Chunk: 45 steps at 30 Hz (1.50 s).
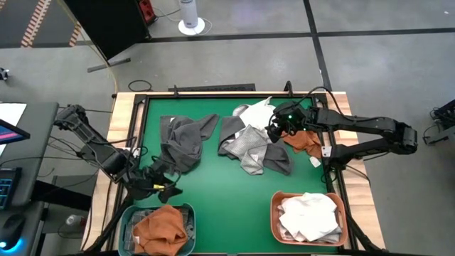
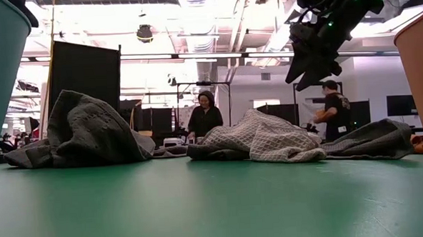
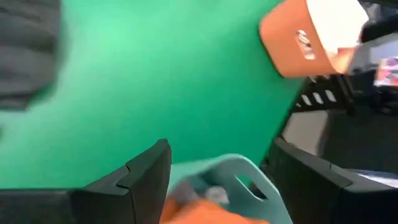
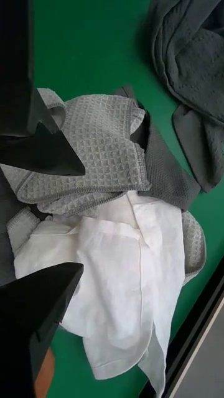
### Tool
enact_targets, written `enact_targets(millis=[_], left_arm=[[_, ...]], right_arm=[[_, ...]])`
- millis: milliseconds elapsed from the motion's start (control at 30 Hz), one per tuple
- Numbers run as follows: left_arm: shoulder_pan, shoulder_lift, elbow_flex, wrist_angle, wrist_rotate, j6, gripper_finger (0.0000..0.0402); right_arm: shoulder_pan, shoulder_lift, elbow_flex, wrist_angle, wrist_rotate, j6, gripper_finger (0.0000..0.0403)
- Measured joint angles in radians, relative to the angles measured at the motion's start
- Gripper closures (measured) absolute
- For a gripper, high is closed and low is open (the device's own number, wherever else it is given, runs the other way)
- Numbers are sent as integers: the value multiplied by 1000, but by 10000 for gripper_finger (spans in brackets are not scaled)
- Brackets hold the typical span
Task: Sort towels by color in basket
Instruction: Put the left gray towel into the green bin
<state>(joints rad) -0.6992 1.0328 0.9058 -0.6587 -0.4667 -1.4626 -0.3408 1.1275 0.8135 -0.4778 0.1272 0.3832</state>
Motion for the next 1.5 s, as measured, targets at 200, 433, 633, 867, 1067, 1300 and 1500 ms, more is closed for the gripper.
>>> enact_targets(millis=[200, 433, 633, 867, 1067, 1300, 1500], left_arm=[[168, -1, 0, -57, -15, 102, 143], [429, -1, 0, -90, 147, 540, 143], [575, 15, 0, -94, 292, 1031, 143], [633, 138, 0, -132, 305, 1481, 143], [694, 325, 0, -284, 300, 1656, 143], [732, 505, 0, -348, 263, 1736, 143], [738, 585, 2, -342, 266, 1740, 172]], right_arm=[[0, 0, 0, 16, -4, 0, 133], [3, 0, 0, 71, -27, 17, 133], [32, 0, 0, 70, -28, 35, 133], [89, 0, 0, 68, -29, 55, 133], [129, 0, 0, 68, -31, 88, 133], [146, 0, 0, 67, -31, 90, 133], [147, 0, 0, 67, -30, 133, 133]])
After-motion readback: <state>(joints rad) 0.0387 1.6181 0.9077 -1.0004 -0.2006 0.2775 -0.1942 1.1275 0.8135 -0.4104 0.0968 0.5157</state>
